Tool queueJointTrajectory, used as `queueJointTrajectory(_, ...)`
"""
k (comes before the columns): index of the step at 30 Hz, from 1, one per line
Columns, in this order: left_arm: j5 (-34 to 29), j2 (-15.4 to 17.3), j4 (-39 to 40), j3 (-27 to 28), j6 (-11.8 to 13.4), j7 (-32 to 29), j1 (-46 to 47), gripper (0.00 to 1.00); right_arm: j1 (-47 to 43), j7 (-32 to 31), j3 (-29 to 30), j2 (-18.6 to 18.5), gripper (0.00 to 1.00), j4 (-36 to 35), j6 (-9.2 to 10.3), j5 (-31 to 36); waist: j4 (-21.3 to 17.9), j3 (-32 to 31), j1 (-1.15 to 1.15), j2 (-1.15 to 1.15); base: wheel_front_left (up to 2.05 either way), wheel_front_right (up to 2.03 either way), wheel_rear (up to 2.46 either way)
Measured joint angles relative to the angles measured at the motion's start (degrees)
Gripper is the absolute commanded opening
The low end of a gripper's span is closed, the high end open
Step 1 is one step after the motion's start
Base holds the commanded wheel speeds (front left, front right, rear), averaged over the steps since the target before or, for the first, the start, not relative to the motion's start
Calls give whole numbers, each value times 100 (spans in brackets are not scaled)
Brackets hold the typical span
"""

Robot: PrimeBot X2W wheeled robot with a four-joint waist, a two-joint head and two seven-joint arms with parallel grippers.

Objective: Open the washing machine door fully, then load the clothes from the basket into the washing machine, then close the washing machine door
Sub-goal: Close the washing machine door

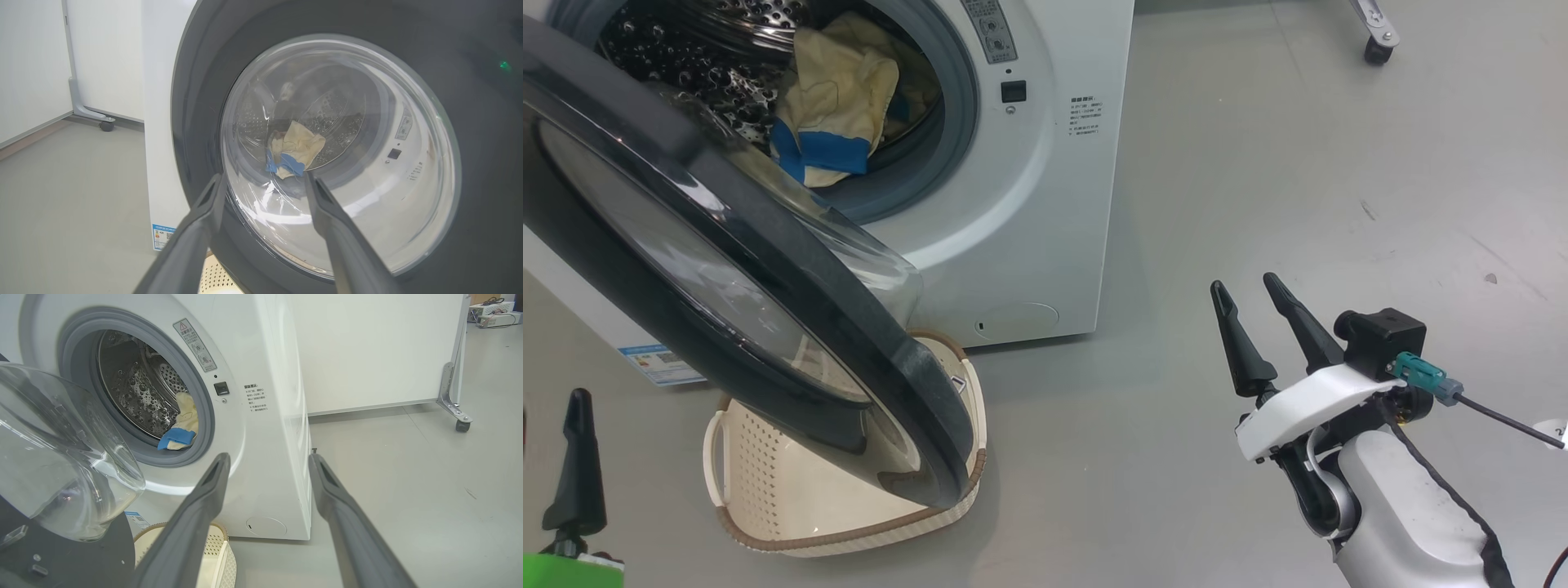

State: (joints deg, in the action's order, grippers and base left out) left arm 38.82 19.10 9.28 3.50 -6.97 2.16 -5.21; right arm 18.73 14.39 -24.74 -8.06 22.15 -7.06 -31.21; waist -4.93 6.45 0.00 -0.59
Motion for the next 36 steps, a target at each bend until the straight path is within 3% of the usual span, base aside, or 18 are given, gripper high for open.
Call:
queueJointTrajectory(17, -199, 80, -698, -538, -1, 899, -3, 100, 0, 0, -42, -32, 100, 67, -1, 66, 38, -70, 0, 0, 0, 0, 0)
queueJointTrajectory(36, -216, 120, -1114, -769, -1, 1106, 18, 100, -1, 0, -38, -55, 100, 112, -1, 98, 54, -191, 0, 0, 0, 0, 0)
